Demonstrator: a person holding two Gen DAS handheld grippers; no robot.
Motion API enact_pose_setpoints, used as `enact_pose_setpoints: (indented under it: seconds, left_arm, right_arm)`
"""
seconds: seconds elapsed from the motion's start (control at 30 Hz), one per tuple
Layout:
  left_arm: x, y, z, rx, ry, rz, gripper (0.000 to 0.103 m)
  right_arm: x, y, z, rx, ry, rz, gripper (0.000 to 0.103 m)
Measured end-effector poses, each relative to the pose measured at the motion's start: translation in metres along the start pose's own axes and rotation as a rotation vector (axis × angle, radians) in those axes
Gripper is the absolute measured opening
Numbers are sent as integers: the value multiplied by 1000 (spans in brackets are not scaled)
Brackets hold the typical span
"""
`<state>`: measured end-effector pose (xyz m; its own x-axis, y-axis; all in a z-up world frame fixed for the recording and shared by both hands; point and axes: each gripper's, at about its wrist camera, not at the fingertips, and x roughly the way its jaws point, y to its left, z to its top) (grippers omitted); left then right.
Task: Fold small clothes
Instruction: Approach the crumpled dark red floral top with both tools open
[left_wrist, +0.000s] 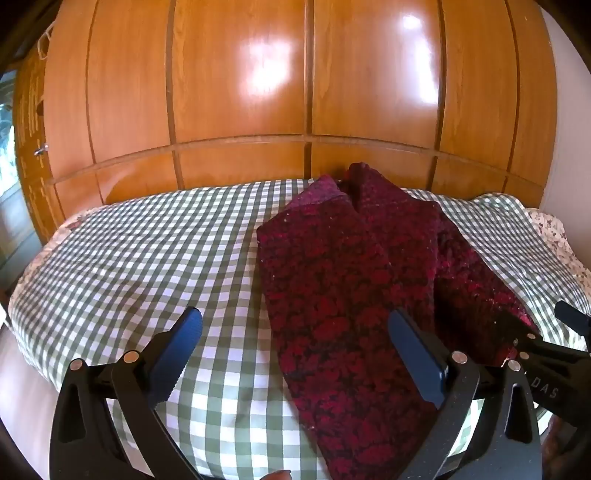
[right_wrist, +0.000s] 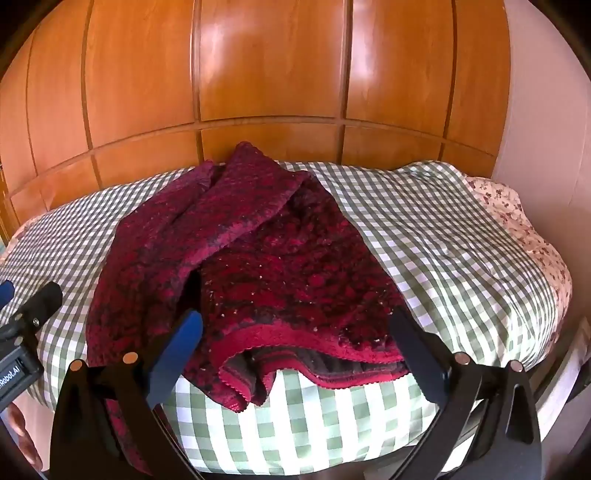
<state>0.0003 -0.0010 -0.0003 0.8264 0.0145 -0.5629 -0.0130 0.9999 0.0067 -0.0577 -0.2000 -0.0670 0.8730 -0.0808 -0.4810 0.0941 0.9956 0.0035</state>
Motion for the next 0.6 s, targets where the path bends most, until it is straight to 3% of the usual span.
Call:
enact_pose_setpoints:
  seconds: [0.6]
  left_arm:
    - [2, -4, -12, 13, 14, -8, 100]
  right_arm:
    - [-3, -5, 3, 1, -16, -27, 101]
